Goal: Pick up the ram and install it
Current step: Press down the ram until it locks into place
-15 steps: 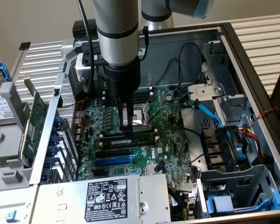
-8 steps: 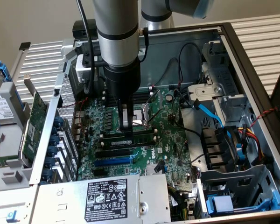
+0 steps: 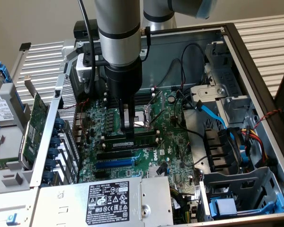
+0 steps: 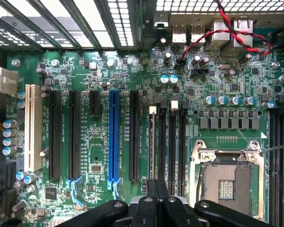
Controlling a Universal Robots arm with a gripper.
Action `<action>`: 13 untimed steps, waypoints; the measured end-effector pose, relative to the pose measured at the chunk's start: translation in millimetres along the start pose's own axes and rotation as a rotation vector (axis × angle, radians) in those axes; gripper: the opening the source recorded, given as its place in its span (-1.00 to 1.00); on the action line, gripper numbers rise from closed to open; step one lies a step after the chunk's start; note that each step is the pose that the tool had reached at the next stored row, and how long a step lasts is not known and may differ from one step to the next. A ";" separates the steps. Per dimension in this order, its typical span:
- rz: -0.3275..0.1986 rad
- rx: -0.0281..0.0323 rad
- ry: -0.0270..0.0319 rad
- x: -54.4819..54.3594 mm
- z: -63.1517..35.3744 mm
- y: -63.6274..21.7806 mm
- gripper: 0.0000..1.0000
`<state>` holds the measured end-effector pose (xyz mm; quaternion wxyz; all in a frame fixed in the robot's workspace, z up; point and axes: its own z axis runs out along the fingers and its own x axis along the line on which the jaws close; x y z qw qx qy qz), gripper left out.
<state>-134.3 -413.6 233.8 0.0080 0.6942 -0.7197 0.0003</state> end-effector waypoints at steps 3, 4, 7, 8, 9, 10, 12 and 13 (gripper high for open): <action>0.000 -0.0005 0.0001 0.1 -5.6 0.0 -0.79; 0.000 -0.0005 0.0001 0.1 -6.9 0.1 -0.79; 0.000 -0.0004 -0.0003 0.1 -7.7 0.0 -0.79; 0.000 -0.0005 -0.0003 0.1 -7.7 0.0 -0.79; 0.000 -0.0005 -0.0003 0.1 -7.7 0.0 -0.79; 0.000 -0.0005 -0.0001 0.2 -7.8 0.1 -0.79; 0.000 -0.0006 -0.0002 0.2 -7.8 0.1 -0.79; 0.000 -0.0006 -0.0001 0.2 -7.8 0.1 -0.79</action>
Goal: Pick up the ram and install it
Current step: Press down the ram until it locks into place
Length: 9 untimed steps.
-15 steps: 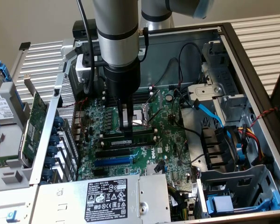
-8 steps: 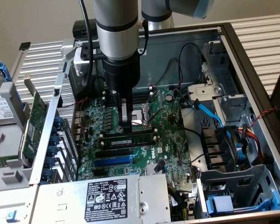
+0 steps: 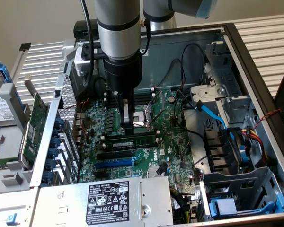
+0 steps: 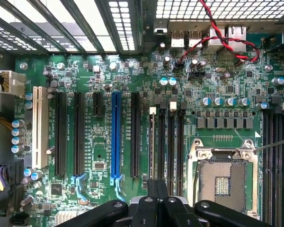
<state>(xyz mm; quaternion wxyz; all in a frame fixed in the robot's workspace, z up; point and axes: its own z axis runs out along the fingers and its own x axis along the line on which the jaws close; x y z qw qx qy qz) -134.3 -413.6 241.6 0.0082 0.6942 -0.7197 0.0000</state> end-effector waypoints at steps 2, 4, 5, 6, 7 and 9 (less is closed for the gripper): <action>0.000 0.0000 0.0000 0.0 0.0 0.0 -0.79; 0.001 0.0000 0.0000 0.0 0.0 0.0 -0.79; 0.006 -0.0001 0.0000 0.0 0.0 0.0 -0.79; 0.019 -0.0003 -0.0001 0.0 0.0 0.0 -0.79; 0.034 -0.0005 -0.0003 0.0 0.0 0.0 -0.79; 0.066 -0.0008 -0.0007 0.0 0.0 0.0 -0.79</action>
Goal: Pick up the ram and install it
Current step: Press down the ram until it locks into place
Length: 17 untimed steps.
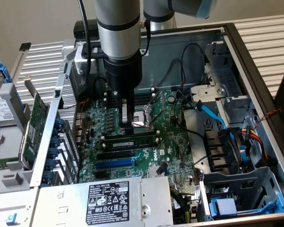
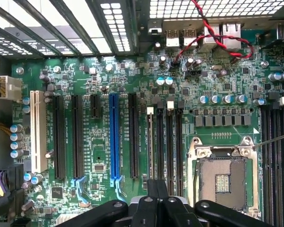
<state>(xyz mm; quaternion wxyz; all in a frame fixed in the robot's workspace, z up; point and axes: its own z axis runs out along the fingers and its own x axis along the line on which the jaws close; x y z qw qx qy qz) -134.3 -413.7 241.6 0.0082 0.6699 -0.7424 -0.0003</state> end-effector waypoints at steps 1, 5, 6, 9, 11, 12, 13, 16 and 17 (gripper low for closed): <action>0.015 -0.0002 -0.0002 0.0 0.0 0.0 -0.79; 0.076 -0.0009 -0.0009 0.0 0.0 0.0 -0.79; 0.092 -0.0010 -0.0011 0.0 0.0 0.0 -0.79; 0.136 -0.0016 -0.0016 0.0 0.0 0.0 -0.79; 0.166 -0.0019 -0.0019 0.0 0.0 0.0 -0.79; 0.181 -0.0021 -0.0021 0.0 0.0 0.0 -0.79; 0.196 -0.0023 -0.0023 0.0 0.0 0.0 -0.79; 0.241 -0.0028 -0.0028 0.0 0.0 0.0 -0.79; 0.279 -0.0033 -0.0032 0.0 0.0 0.0 -0.79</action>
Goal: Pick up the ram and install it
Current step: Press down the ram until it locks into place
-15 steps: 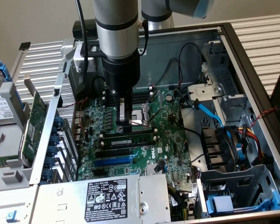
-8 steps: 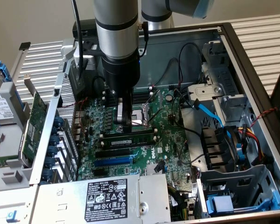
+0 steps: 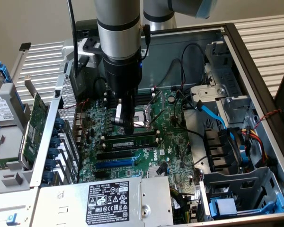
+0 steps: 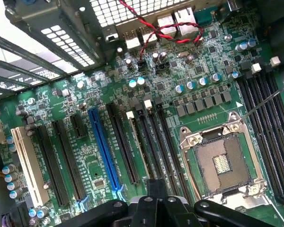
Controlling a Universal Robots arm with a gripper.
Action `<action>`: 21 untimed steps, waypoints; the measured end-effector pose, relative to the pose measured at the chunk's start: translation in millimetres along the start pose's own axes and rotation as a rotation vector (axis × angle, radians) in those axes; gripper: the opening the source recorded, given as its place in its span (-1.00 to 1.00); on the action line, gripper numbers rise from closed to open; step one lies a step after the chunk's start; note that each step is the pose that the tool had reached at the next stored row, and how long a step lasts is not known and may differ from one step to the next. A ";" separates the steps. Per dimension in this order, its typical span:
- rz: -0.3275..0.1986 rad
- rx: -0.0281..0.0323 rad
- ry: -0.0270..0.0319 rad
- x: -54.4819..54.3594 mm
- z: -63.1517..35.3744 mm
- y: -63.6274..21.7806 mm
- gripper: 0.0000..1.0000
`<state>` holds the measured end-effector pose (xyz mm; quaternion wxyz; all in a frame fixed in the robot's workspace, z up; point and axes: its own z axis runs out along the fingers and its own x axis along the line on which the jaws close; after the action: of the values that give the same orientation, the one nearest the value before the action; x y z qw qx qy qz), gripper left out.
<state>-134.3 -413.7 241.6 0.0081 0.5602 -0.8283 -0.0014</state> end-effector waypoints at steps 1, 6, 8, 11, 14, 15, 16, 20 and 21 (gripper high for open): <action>0.053 -0.0006 -0.0006 0.0 0.0 0.0 -0.79; 0.123 -0.0015 -0.0015 0.0 0.0 0.0 -0.79; 0.152 -0.0018 -0.0018 0.0 0.0 0.0 -0.79; 0.194 -0.0023 -0.0022 0.0 0.0 0.0 -0.79; 0.234 -0.0028 -0.0027 0.0 0.0 0.0 -0.79; 0.249 -0.0029 -0.0029 0.0 0.0 0.0 -0.79; 0.261 -0.0031 -0.0031 0.0 0.0 0.0 -0.79; 0.314 -0.0037 -0.0036 0.0 0.0 0.0 -0.79; 0.327 -0.0039 -0.0037 0.0 0.0 0.0 -0.79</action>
<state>-134.3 -413.7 241.6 0.0078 0.4178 -0.9085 -0.0027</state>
